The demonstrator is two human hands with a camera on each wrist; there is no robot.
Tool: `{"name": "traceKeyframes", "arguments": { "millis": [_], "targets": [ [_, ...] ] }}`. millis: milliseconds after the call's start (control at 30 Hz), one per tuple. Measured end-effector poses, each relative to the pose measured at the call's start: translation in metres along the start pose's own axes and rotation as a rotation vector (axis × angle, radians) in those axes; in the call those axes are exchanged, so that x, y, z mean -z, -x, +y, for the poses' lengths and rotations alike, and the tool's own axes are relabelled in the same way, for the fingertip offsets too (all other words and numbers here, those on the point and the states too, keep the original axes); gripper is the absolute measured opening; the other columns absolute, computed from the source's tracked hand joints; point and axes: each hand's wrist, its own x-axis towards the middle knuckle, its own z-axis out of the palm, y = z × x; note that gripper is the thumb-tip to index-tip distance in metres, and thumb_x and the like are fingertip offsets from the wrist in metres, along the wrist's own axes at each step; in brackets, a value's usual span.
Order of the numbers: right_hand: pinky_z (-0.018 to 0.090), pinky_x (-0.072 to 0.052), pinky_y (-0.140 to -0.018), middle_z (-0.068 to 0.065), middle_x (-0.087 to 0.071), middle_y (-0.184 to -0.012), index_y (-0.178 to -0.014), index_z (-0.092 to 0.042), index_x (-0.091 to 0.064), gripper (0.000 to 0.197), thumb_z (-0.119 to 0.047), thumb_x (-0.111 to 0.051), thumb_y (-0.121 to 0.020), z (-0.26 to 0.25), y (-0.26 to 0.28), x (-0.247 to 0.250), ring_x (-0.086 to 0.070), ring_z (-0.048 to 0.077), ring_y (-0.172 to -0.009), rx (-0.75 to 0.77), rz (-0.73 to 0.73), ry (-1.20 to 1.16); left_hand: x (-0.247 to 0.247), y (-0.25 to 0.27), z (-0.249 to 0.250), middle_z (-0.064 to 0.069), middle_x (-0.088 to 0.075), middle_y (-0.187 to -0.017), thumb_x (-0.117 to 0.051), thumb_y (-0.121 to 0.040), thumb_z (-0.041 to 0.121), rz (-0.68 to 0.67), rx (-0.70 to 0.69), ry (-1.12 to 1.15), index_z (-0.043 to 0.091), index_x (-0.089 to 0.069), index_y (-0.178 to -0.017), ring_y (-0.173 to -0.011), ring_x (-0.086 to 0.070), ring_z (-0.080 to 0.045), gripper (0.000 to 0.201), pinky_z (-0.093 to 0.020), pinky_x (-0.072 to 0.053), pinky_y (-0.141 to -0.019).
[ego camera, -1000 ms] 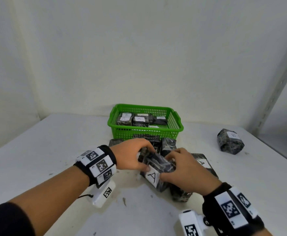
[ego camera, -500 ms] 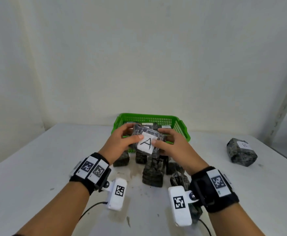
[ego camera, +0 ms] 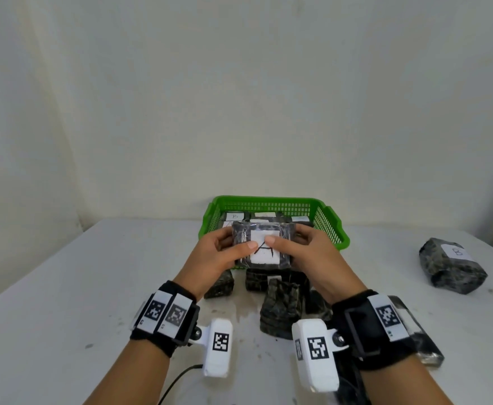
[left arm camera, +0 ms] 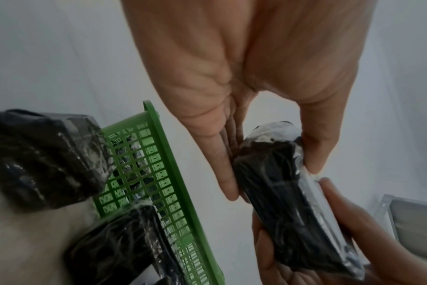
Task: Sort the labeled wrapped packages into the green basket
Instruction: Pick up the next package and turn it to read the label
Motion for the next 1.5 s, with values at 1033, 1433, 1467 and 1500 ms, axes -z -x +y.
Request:
{"name": "traceKeyframes", "arguments": {
  "millis": [1033, 1433, 1467, 1500],
  "targets": [
    [0.046, -0.059, -0.1, 0.002, -0.082, -0.103, -0.107, -0.009, -0.077, 0.037, -0.03, -0.09, -0.079, 0.003, 0.015, -0.004, -0.078, 0.02, -0.099, 0.129, 0.019, 0.041, -0.011, 0.009, -0.008, -0.01, -0.072, -0.115, -0.081, -0.073, 0.023, 0.019, -0.128, 0.024, 0.01, -0.067, -0.116, -0.111, -0.068, -0.024, 0.047, -0.037, -0.053, -0.096],
    [0.045, -0.057, -0.104, -0.002, -0.078, -0.117, -0.122, -0.015, -0.071, 0.052, -0.02, -0.092, -0.074, 0.006, 0.015, -0.001, -0.073, 0.012, -0.112, 0.151, 0.024, 0.019, -0.006, 0.011, -0.009, -0.012, -0.071, -0.116, -0.079, -0.073, 0.023, 0.069, -0.144, 0.045, 0.01, -0.065, -0.117, -0.111, -0.068, -0.027, 0.049, -0.043, -0.053, -0.098],
    [0.044, -0.057, -0.104, -0.002, -0.078, -0.118, -0.122, -0.017, -0.07, 0.055, -0.026, -0.092, -0.072, 0.007, 0.015, -0.003, -0.073, 0.011, -0.112, 0.154, 0.028, 0.013, -0.006, 0.012, -0.009, -0.011, -0.072, -0.116, -0.08, -0.074, 0.019, 0.065, -0.149, 0.037, 0.01, -0.065, -0.118, -0.11, -0.068, -0.024, 0.048, -0.04, -0.055, -0.094],
    [0.043, -0.057, -0.103, -0.003, -0.078, -0.118, -0.121, -0.018, -0.07, 0.057, -0.032, -0.091, -0.07, 0.007, 0.016, -0.005, -0.073, 0.012, -0.112, 0.159, 0.033, 0.0, -0.005, 0.013, -0.008, -0.009, -0.072, -0.115, -0.08, -0.076, 0.013, 0.061, -0.157, 0.019, 0.01, -0.064, -0.118, -0.108, -0.069, -0.021, 0.046, -0.034, -0.056, -0.09]
  ]
}}
